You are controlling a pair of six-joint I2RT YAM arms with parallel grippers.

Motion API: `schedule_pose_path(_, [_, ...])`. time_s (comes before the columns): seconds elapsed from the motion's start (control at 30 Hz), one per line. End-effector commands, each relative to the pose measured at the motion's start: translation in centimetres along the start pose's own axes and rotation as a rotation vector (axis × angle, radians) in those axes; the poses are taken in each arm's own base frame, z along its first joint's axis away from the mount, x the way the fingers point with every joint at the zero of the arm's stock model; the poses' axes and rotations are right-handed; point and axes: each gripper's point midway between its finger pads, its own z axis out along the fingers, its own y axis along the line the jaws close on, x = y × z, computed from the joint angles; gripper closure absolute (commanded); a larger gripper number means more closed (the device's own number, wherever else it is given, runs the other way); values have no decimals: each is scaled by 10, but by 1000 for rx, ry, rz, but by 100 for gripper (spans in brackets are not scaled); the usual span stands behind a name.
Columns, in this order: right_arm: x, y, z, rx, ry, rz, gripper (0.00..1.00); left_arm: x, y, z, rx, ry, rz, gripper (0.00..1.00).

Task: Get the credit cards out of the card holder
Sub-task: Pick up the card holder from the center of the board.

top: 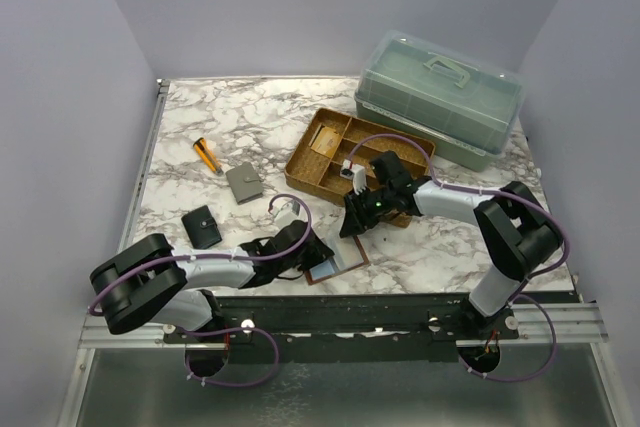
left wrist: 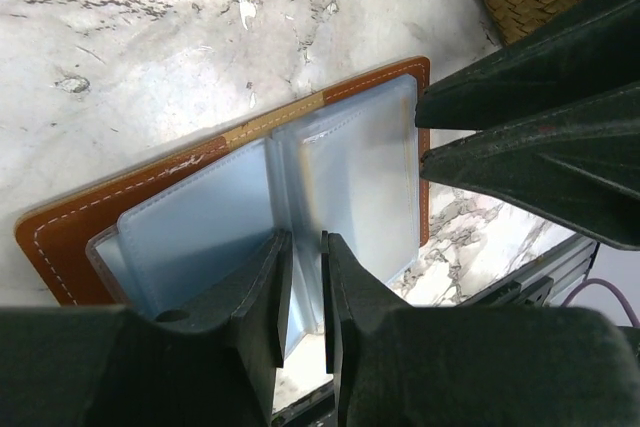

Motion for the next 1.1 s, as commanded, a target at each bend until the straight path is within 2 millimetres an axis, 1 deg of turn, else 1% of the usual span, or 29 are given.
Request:
schedule_pose_path(0.0, [5,-15,1,62,21,12,63,7,27,2,-91,33,30,75])
schedule_pose_path(0.17, [12,-9,5,13,47,41,63,7,28,3,-95,38,30,75])
schedule_pose_path(0.33, [13,5,5,-70,54,54,64,8,29,3,-97,43,29,75])
schedule_pose_path(0.5, [12,5,5,-74,56,54,64,9,30,3,-93,44,29,76])
schedule_pose_path(0.67, [15,12,6,-115,65,81,64,9,32,3,-92,45,23,77])
schedule_pose_path(0.93, [21,15,11,-158,91,140,64,9,26,1,-59,46,21,77])
schedule_pose_path(1.07, [21,24,10,-210,95,160,64,9,23,-2,-33,45,20,76])
